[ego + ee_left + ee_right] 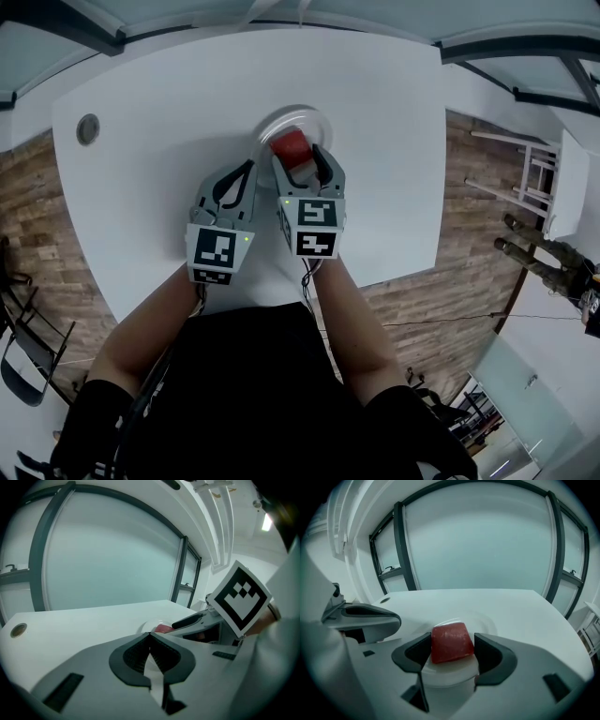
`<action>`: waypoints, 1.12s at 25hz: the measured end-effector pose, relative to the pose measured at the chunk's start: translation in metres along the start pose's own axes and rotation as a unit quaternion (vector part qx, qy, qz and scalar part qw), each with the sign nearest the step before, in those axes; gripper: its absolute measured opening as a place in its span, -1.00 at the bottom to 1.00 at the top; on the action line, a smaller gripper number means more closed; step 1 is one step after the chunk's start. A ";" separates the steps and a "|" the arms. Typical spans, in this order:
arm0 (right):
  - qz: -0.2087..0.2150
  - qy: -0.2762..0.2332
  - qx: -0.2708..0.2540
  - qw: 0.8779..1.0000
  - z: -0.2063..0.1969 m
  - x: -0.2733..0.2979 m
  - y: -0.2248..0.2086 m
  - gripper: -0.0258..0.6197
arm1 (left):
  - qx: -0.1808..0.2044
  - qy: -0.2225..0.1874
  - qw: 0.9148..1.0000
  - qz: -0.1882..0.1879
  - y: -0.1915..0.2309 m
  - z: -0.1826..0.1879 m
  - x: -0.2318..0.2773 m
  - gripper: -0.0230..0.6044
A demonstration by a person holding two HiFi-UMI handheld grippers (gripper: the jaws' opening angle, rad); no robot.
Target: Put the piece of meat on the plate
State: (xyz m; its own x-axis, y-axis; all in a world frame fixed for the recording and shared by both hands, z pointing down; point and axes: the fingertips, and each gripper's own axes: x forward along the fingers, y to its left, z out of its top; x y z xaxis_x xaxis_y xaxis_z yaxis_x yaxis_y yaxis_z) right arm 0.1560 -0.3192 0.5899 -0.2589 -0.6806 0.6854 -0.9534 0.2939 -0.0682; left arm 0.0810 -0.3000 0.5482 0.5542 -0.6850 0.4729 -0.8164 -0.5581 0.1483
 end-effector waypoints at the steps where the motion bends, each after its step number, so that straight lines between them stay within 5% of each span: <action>1: -0.001 -0.001 0.000 1.000 0.000 0.000 0.000 -0.02 | 0.000 0.000 1.000 0.000 0.000 0.000 0.000 -0.92; 26: -0.011 -0.028 0.014 0.999 0.007 -0.016 -0.003 -0.02 | 0.001 -0.003 1.000 -0.002 -0.003 0.001 -0.007 -0.92; 28: -0.018 -0.039 0.015 0.999 0.011 -0.023 -0.004 -0.14 | 0.005 -0.008 1.000 -0.004 -0.005 0.004 -0.009 -0.92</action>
State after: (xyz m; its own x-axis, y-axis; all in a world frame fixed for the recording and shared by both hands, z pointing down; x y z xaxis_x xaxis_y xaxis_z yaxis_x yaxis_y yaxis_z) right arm 0.1643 -0.3124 0.5667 -0.2342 -0.7411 0.6292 -0.9662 0.2492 -0.0662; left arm 0.0805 -0.2928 0.5393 0.5627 -0.6882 0.4581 -0.8108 -0.5674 0.1436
